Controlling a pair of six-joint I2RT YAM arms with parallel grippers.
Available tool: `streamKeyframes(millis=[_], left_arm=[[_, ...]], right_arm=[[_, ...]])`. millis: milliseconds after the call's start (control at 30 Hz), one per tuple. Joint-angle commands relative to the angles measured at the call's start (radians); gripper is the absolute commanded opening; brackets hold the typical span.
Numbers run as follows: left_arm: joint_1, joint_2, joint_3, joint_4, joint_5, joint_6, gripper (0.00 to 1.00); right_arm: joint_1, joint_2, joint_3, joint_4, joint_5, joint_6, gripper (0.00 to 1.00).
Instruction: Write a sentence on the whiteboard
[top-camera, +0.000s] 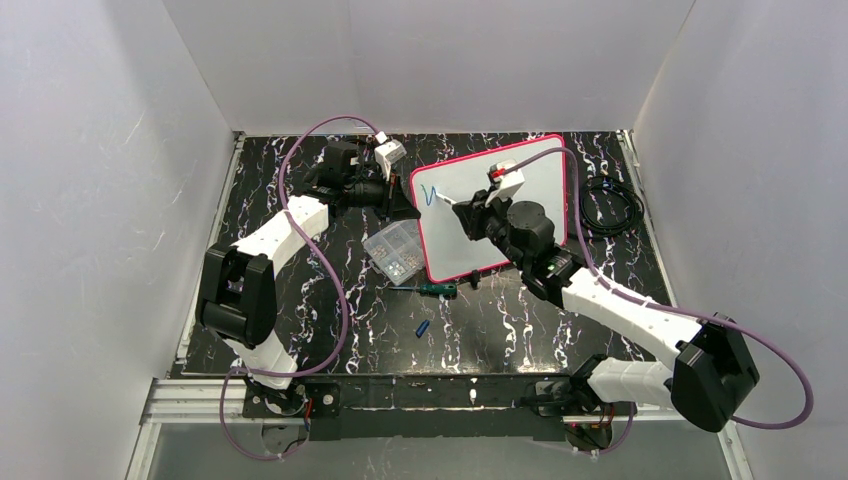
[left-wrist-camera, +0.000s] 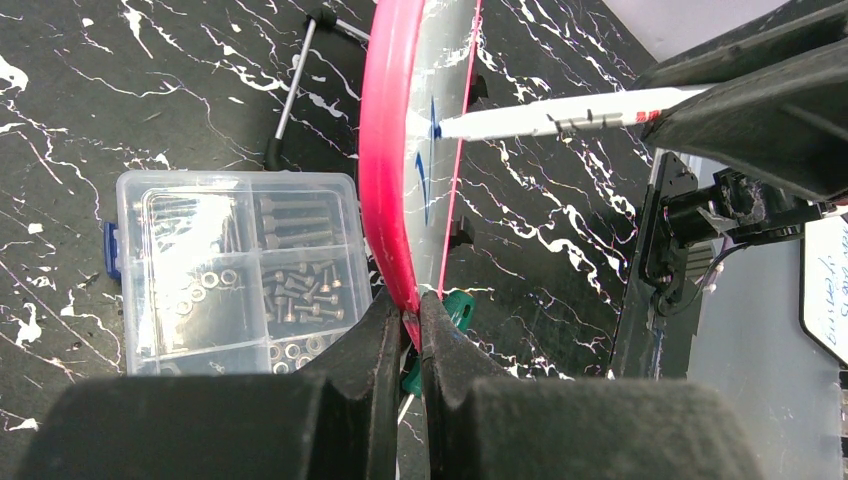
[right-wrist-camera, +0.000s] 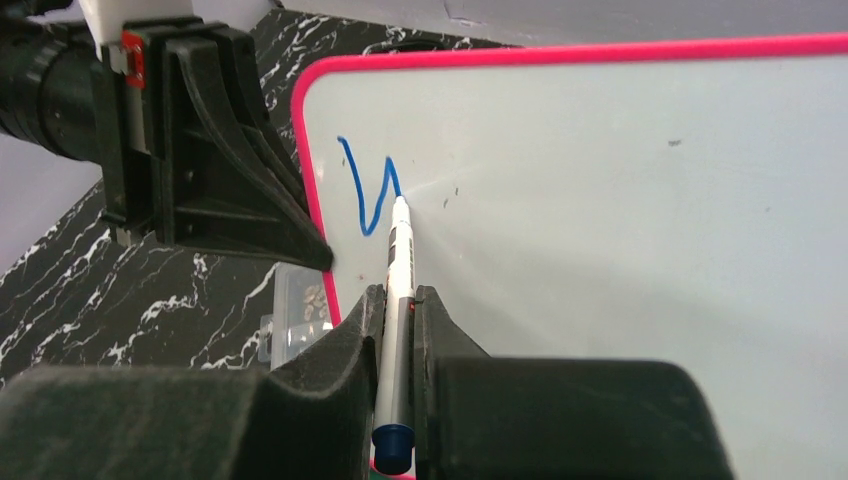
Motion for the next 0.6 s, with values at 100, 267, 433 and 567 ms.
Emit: streamKeyframes(millis=[100, 267, 433, 567], left_arm=[[-0.014, -0.071, 0.002, -0.042, 0.049, 0.045, 0.0], [-0.014, -0.071, 0.003, -0.042, 0.049, 0.045, 0.0], [-0.014, -0.072, 0.003, -0.042, 0.048, 0.045, 0.0], [-0.014, -0.072, 0.004, -0.042, 0.048, 0.045, 0.0]], right_arm=[[-0.008, -0.029, -0.055, -0.015, 0.034, 0.023, 0.01], [-0.008, -0.019, -0.047, -0.021, 0.03, 0.018, 0.01], [-0.008, -0.015, -0.042, -0.041, 0.024, 0.017, 0.01], [-0.008, -0.016, -0.053, -0.04, 0.027, 0.022, 0.01]])
